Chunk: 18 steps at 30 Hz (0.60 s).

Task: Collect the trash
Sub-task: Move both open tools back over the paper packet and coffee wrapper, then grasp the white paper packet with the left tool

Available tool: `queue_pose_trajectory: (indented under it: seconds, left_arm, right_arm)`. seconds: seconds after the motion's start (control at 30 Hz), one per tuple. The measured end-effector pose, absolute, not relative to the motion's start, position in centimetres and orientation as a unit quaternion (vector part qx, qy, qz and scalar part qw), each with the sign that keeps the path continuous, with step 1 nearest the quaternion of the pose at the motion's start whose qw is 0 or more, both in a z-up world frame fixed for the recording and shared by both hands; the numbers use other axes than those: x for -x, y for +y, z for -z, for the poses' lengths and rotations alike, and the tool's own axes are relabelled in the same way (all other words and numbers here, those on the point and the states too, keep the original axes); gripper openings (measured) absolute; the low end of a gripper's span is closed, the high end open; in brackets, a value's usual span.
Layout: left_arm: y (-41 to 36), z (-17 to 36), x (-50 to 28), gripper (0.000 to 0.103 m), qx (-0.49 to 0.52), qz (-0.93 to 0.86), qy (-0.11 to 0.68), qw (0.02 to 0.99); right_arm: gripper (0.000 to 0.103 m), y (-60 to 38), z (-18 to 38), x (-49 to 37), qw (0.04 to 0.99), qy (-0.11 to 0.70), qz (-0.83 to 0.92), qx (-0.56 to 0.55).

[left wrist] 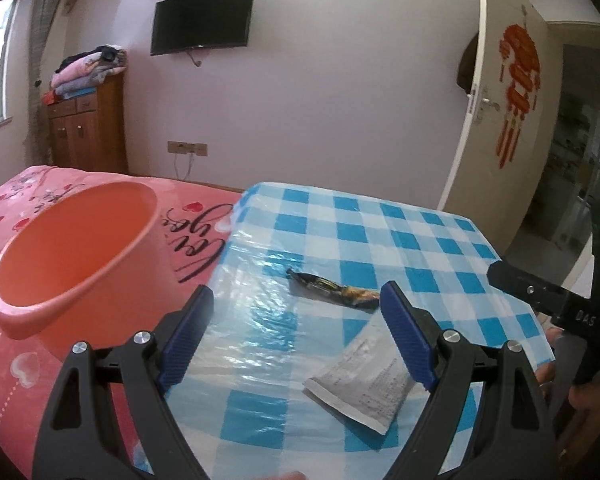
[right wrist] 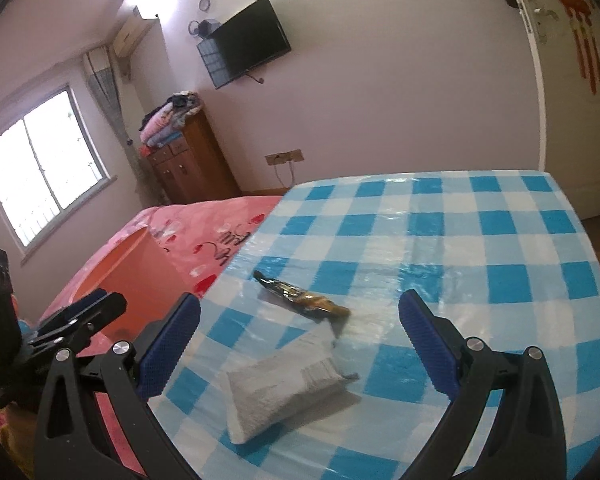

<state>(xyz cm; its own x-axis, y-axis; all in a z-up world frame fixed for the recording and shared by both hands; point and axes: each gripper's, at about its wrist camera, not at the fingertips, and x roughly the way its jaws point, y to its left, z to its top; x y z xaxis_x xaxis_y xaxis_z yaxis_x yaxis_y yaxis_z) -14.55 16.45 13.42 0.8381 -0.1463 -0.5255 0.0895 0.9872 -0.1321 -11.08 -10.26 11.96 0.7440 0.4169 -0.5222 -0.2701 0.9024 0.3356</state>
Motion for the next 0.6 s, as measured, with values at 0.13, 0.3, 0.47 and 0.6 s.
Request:
queue_pose_trajectory:
  seconds: [0.13,0.3,0.47,0.6]
  left_arm:
    - [15.6,-12.6,14.2,0.086,0.054,0.088,0.292,0.951]
    - [13.9,-11.5,13.7,0.086,0.028,0.112,0.309,0.944]
    - [12.2,-9.9,12.6,0.086,0.008,0.124,0.339,0.932]
    - [10.4,-8.4,11.8,0.086,-0.014,0.143,0.361,0.922]
  right_arm:
    - [0.098,-11.7,-11.0,11.1,0.920,0.318,-0.181,-0.138]
    - [0.098,-13.6,-10.0,11.1,0.920,0.325,-0.163,-0.145]
    - [0.098,-15.4,-9.0,11.0,0.920,0.328,-0.143,-0.161]
    - [0.098,-16.9,-7.9,10.8,0.915,0.339,-0.131,-0.175]
